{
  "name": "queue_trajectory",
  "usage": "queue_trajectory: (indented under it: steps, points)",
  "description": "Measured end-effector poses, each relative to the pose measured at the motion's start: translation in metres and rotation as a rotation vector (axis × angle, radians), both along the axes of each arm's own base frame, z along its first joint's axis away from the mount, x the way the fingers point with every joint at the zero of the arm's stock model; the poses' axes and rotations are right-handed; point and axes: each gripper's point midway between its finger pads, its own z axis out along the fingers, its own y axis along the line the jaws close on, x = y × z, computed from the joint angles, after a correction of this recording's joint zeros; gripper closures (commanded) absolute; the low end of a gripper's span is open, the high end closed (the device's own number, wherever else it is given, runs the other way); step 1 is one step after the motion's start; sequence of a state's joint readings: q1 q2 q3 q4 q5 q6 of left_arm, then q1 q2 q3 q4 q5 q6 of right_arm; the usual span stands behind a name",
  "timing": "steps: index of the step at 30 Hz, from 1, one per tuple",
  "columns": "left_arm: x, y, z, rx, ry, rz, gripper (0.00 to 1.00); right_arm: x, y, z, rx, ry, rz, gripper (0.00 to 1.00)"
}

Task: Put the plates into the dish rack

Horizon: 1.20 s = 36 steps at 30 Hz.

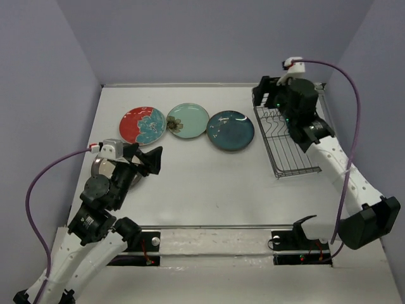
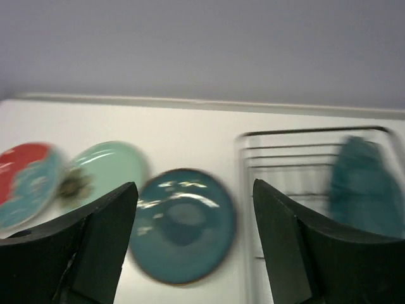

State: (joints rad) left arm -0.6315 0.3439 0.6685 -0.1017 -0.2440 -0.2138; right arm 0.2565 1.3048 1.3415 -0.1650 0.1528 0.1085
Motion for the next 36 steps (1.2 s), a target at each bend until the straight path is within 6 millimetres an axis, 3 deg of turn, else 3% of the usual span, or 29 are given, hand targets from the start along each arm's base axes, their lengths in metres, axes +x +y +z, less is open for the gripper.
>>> queue_trajectory:
  steps: [2,3,4,5,6,9,11,13,15,18,21,27,36]
  points:
    - [0.004,0.003,-0.002,0.003,0.009,0.023,0.01,-0.02,0.072,0.0,0.078,-0.001,0.183,0.37]
    - [0.006,0.006,-0.003,0.004,0.013,0.037,0.01,-0.035,0.124,-0.011,0.136,0.023,0.307,0.5]
    - [0.008,0.008,-0.004,0.005,0.017,0.053,0.01,-0.043,0.147,-0.017,0.153,0.036,0.359,0.56]
    - [0.009,0.01,-0.004,0.005,0.018,0.061,0.01,-0.054,0.187,-0.036,0.187,0.085,0.447,0.61]
    - [0.011,0.015,-0.005,0.005,0.023,0.089,0.01,-0.067,0.225,-0.058,0.217,0.142,0.512,0.72]
    - [0.016,0.029,-0.006,-0.005,0.029,0.166,0.01,-0.096,0.303,-0.13,0.292,0.305,0.604,0.76]
    - [0.018,0.039,-0.007,-0.014,0.034,0.22,0.01,-0.117,0.336,-0.181,0.337,0.427,0.618,0.65]
    - [0.018,0.051,-0.006,-0.027,0.034,0.281,0.01,-0.131,0.356,-0.218,0.362,0.514,0.627,0.51]
    - [0.016,0.064,-0.004,-0.044,0.026,0.337,0.01,-0.14,0.376,-0.256,0.405,0.607,0.626,0.47]
    - [0.014,0.077,-0.001,-0.068,0.016,0.397,0.01,-0.138,0.4,-0.285,0.479,0.691,0.627,0.36]
    - [0.015,0.083,-0.001,-0.081,0.017,0.425,0.01,-0.134,0.425,-0.297,0.555,0.735,0.648,0.29]
    - [0.015,0.081,-0.001,-0.092,0.02,0.415,0.01,-0.126,0.471,-0.304,0.694,0.785,0.726,0.29]
    - [0.019,0.071,-0.005,-0.08,0.037,0.376,0.01,-0.12,0.512,-0.308,0.812,0.825,0.793,0.39]
